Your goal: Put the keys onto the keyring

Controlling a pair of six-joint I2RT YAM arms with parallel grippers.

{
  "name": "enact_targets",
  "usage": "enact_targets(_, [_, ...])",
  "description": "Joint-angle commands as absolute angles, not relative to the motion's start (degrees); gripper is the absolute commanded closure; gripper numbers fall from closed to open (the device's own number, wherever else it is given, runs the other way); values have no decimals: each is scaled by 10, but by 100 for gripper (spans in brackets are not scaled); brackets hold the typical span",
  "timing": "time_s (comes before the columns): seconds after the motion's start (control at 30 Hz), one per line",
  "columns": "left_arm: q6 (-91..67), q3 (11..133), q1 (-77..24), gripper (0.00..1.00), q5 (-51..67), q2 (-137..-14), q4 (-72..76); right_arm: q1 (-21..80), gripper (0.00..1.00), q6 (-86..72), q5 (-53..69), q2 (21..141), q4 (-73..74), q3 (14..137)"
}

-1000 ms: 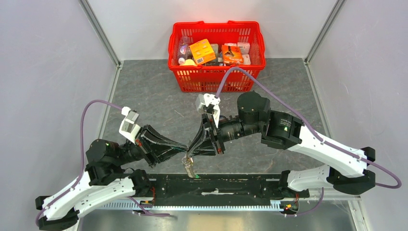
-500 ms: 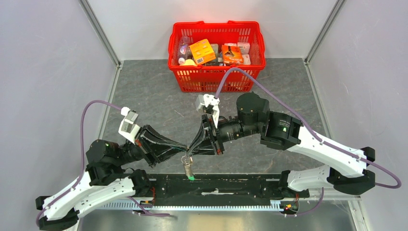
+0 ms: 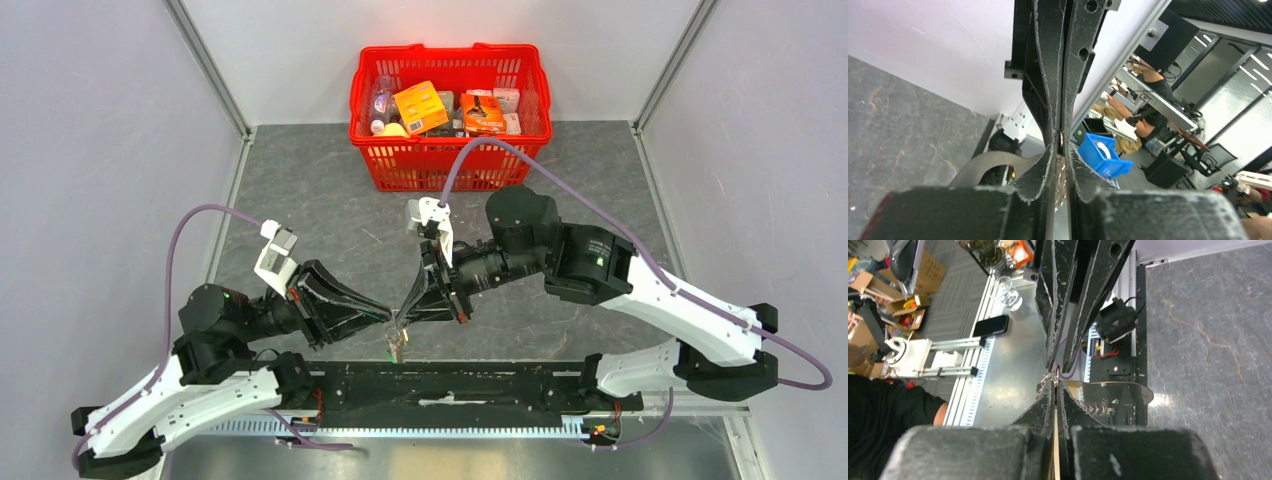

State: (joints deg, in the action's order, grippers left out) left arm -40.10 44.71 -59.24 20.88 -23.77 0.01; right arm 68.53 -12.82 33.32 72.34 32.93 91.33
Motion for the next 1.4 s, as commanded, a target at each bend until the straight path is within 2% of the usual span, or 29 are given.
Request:
enact_targets(0.0, [-388,525,-593,77,268,-257,-117,689,100,-82,375,745,452,1008])
enact_targets(0.1, [-378,552,-593,66,271,-257,-164,689,100,-58,388,765,522,1040])
enact_targets(0.23, [-371,577,-593,58,287,-270,-199,689,100,-35,420,788,572,1058])
enact_targets(0.63, [-377,588,-593,57,327,-342,-219,689,100,13,465,843,659,1126])
enact_targets(1.37, [-371,584,-593,56,342,-363,-221,689,100,18,458,885,664,1160])
